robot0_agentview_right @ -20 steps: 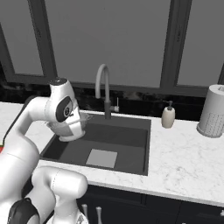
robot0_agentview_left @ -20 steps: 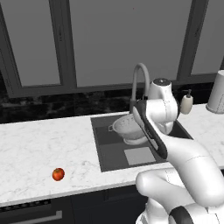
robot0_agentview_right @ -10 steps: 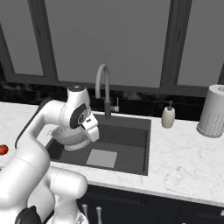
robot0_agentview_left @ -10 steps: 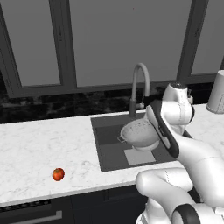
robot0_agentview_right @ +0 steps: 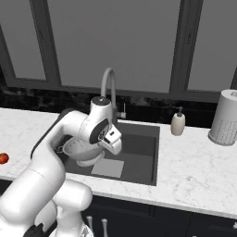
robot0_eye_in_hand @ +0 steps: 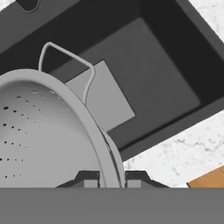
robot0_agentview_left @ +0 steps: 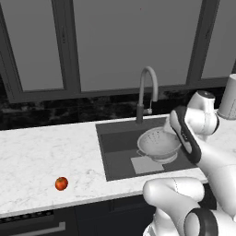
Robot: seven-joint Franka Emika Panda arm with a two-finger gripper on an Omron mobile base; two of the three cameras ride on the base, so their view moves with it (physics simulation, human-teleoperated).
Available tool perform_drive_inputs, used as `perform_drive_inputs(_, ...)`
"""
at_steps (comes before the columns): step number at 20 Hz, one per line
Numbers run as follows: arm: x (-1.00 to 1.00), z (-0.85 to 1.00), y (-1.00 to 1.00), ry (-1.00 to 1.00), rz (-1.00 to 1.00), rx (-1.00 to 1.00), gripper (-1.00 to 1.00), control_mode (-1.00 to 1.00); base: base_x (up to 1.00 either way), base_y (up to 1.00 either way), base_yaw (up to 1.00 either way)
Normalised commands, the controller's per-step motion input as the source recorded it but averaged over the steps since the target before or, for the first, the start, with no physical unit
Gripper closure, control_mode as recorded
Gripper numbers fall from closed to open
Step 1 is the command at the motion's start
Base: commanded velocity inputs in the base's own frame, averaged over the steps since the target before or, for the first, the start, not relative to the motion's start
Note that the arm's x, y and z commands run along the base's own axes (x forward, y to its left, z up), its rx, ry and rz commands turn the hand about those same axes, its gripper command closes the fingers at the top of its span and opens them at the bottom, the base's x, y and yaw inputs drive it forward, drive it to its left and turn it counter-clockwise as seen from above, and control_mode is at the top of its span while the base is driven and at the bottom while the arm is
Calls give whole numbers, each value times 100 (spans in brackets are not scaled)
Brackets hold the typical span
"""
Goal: Put the colander in the sink, put the apple in the colander, and turn on the sink faucet and pour water over the colander.
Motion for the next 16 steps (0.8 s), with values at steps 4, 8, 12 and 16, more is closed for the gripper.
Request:
perform_drive_inputs(4, 24, 0, -19, -1, 0, 13, 100, -100, 0, 0, 0)
perform_drive_inputs(8, 31, -1, -27, 0, 0, 20, 100, -100, 0, 0, 0)
perform_drive_inputs(12, 25, -11, -19, 0, 4, 16, 100, -100, 0, 0, 0)
perform_drive_inputs(16, 25, -7, -14, 1, 5, 12, 100, -100, 0, 0, 0)
